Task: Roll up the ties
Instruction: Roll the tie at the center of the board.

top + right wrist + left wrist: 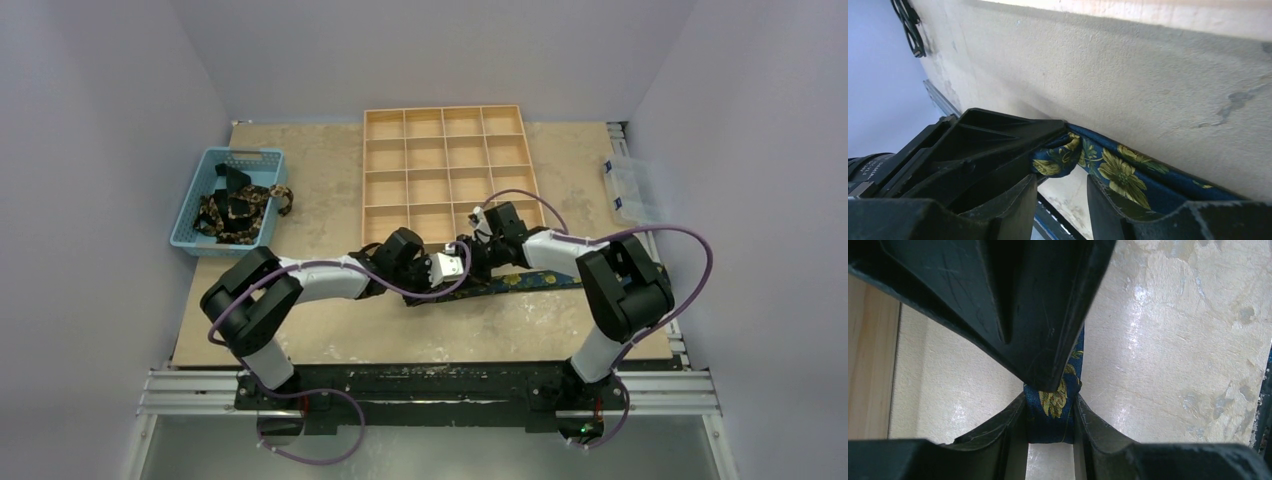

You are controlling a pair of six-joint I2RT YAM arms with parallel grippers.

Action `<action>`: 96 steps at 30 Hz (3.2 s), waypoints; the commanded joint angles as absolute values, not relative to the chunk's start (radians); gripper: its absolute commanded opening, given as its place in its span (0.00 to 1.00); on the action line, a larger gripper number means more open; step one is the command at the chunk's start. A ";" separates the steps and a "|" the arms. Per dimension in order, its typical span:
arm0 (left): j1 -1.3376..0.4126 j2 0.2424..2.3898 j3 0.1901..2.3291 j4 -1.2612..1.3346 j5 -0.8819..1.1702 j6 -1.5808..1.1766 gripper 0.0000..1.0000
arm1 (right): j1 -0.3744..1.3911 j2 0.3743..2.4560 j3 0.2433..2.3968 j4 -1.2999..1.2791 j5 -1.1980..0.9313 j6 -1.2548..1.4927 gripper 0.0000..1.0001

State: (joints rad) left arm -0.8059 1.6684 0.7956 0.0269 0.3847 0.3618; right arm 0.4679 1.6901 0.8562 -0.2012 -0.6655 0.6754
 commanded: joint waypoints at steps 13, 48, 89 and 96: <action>-0.809 1.698 0.770 -0.022 0.354 0.358 0.33 | 0.509 1.797 0.842 -0.074 -0.703 0.723 0.00; -0.784 1.678 0.694 0.122 0.425 0.366 0.17 | 0.422 1.735 0.875 -0.300 -0.595 0.572 0.26; -0.721 1.717 0.489 0.701 0.468 0.112 0.65 | 0.447 1.959 0.873 -0.345 -0.506 0.509 0.00; -0.740 1.763 0.546 0.622 0.466 0.208 0.38 | 0.446 1.963 0.899 -0.366 -0.530 0.497 0.00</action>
State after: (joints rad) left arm -0.7231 1.7302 0.5068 0.7292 0.4797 0.1532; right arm 0.4751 1.8748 0.9318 -0.2153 -0.7162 0.5194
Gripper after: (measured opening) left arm 0.485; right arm 0.011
